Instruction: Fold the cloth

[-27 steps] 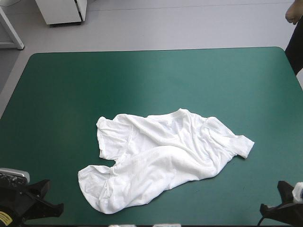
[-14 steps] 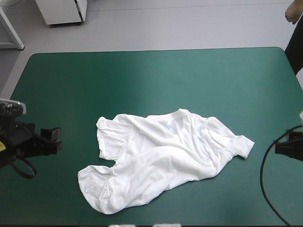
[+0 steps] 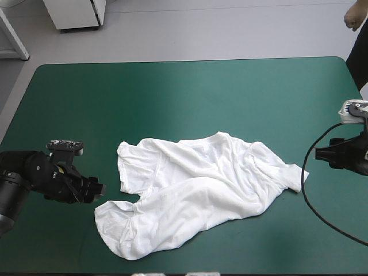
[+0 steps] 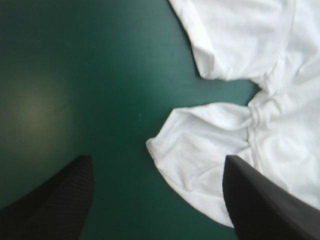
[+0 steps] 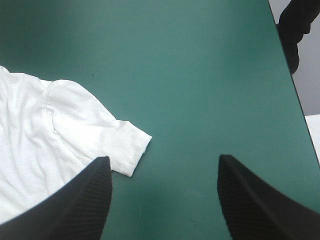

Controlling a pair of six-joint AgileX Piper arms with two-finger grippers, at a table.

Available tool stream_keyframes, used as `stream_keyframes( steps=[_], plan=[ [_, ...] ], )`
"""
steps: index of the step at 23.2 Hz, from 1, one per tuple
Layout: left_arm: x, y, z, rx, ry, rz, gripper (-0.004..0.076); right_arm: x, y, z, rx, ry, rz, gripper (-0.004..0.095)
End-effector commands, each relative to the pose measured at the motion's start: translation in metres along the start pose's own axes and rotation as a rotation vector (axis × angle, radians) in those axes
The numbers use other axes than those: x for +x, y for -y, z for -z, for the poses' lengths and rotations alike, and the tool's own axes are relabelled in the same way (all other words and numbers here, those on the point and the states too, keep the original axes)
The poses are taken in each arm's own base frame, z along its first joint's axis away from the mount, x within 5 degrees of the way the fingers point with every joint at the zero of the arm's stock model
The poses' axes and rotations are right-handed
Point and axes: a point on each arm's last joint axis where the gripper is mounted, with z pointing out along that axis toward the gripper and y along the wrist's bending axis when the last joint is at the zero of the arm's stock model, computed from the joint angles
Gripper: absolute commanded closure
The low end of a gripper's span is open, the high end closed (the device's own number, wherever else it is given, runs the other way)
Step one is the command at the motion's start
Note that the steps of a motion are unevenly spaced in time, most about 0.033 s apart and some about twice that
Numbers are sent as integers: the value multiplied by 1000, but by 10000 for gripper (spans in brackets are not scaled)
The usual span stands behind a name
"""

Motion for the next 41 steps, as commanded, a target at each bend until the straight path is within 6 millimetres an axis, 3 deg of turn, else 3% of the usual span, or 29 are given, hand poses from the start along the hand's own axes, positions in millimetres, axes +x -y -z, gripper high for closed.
stream_keyframes(
  steps=[1,10,17,21,22,24,25,26,27,28,31,35,36,41],
  plan=[
    [7,3,-15,43,5,33,200,-6,2,8,10,52,3,331],
    [29,1,-60,57,-43,61,252,-8,2,6,9,55,4,331],
    [19,-3,-87,49,-108,55,252,-8,2,6,9,55,4,331],
    [14,-6,-115,47,-223,67,262,-8,2,6,9,55,4,331],
    [12,-6,-118,46,-223,69,287,-8,2,6,9,55,4,331],
    [11,-3,-122,79,-219,94,437,-8,2,6,13,55,5,331],
    [9,1,-121,127,-200,88,600,-8,2,6,13,55,5,331],
    [9,3,-121,150,-193,73,668,-7,2,6,11,52,4,331],
    [8,7,-121,177,-186,36,729,-7,1,5,8,36,3,331],
    [8,11,-122,181,-183,17,734,-7,-1,2,-10,14,-2,331],
    [9,19,-122,186,-190,-6,734,-11,-11,-14,-69,-48,-16,331],
    [10,23,-122,188,-192,-23,734,-20,-25,-60,-93,-197,-11,331],
    [10,23,-122,188,-192,-23,734,-18,-28,-77,-86,-254,-3,331],
    [10,23,-122,188,-192,-23,734,-3,-30,-121,-25,-355,39,331]
  ],
)
